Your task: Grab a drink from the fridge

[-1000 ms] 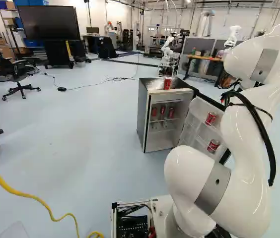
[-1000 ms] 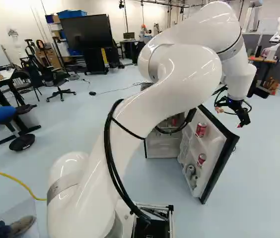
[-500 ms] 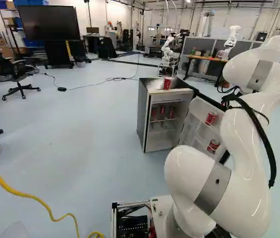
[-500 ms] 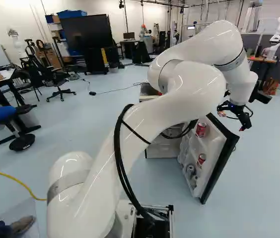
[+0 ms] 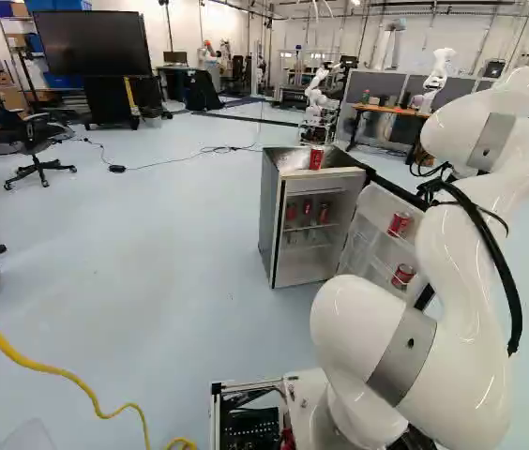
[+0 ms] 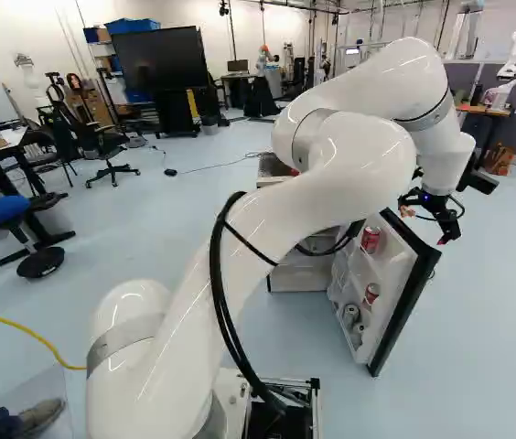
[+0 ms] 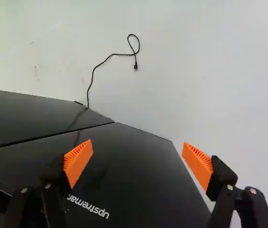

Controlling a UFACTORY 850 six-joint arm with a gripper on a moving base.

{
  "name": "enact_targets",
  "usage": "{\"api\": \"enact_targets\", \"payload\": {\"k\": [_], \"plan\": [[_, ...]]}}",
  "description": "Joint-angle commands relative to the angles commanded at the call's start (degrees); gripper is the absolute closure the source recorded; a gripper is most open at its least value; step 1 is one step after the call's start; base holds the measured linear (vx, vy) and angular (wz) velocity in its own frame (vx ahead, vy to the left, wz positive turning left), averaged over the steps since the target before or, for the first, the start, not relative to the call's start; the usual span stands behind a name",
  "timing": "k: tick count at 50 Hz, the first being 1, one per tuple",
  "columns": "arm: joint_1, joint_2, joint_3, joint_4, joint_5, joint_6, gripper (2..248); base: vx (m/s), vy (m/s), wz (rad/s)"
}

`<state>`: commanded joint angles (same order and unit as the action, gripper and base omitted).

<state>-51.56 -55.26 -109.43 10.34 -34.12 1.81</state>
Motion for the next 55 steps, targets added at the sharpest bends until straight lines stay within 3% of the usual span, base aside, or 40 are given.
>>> {"api": "enact_targets", "payload": {"k": [27, 55], "plan": [[0.0, 1.8, 2.9, 0.0, -2.9, 0.0, 3, 0.000, 0.000, 0.000], [0.1, 3.6, 5.8, 0.0, -3.1, 0.0, 3, 0.000, 0.000, 0.000]]}}
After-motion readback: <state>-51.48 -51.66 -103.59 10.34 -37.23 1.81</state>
